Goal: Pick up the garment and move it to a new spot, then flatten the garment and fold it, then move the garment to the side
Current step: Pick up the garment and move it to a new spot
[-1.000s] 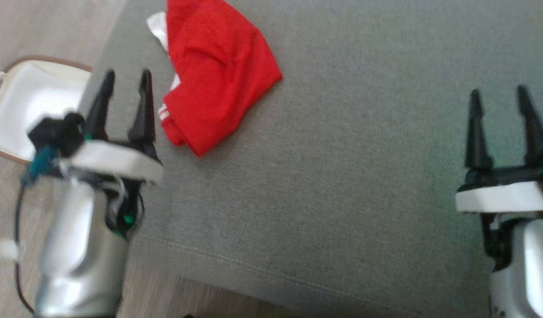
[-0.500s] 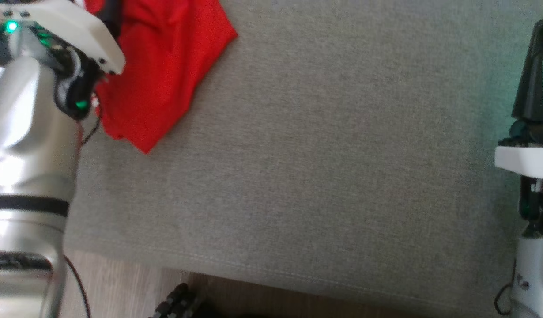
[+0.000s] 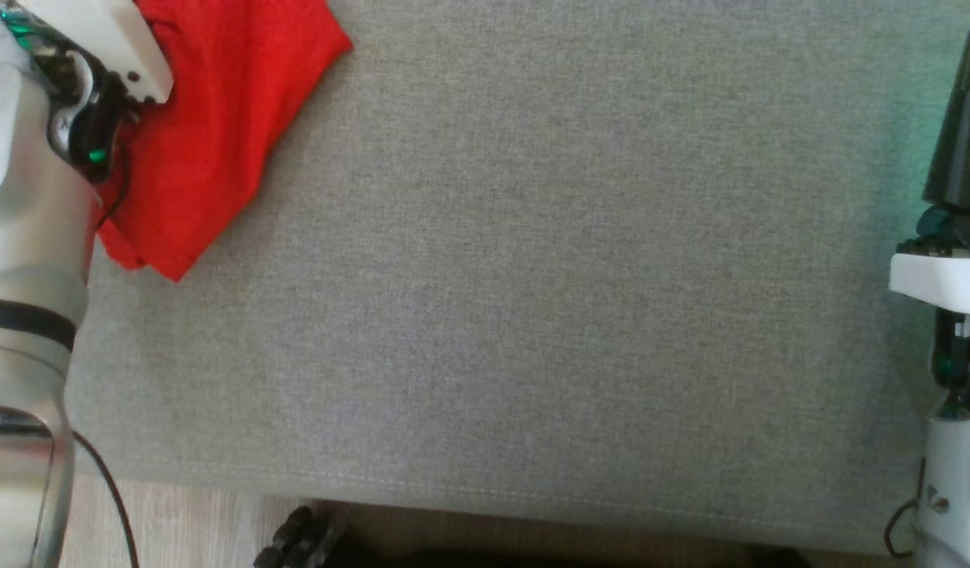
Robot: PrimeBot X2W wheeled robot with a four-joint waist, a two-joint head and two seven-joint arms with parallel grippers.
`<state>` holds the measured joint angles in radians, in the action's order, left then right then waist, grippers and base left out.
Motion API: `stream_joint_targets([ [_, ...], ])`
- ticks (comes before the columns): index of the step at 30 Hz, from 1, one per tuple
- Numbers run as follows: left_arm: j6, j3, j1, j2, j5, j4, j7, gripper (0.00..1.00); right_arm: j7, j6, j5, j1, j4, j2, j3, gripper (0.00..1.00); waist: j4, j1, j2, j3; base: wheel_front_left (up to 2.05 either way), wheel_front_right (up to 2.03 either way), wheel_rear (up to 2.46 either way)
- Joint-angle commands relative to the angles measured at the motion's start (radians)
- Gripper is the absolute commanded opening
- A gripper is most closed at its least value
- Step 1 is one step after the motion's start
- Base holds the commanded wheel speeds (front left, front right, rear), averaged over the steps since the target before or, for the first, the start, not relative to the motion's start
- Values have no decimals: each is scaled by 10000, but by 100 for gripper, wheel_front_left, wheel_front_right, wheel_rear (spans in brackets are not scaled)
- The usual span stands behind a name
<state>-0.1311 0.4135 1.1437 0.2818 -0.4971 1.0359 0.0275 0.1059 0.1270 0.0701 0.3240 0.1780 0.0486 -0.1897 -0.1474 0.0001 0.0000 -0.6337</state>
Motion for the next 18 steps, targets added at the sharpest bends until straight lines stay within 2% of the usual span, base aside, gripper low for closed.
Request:
stream_joint_targets([
  [1, 5, -110, 80, 610, -27, -31, 320, 0, 89, 37, -64, 47, 269, 16, 221, 100, -12, -1, 0, 156, 0, 0, 0],
  [7, 5, -253, 200, 714, -80, -63, 2079, 0, 340, 37, -256, -82, -241, 16, 336, 100, -66, -1, 0, 1138, 0, 0, 0],
  [12, 7, -361, -123, 655, 23, -956, 2327, 0, 537, 37, -446, -318, -730, 16, 437, 100, -86, -1, 0, 2198, 0, 0, 0],
  [18, 108, -465, -1146, 278, 134, -3024, 2339, 0, 708, 37, -736, -656, -1221, 16, 626, 100, -25, -1, 0, 3391, 0, 0, 0],
])
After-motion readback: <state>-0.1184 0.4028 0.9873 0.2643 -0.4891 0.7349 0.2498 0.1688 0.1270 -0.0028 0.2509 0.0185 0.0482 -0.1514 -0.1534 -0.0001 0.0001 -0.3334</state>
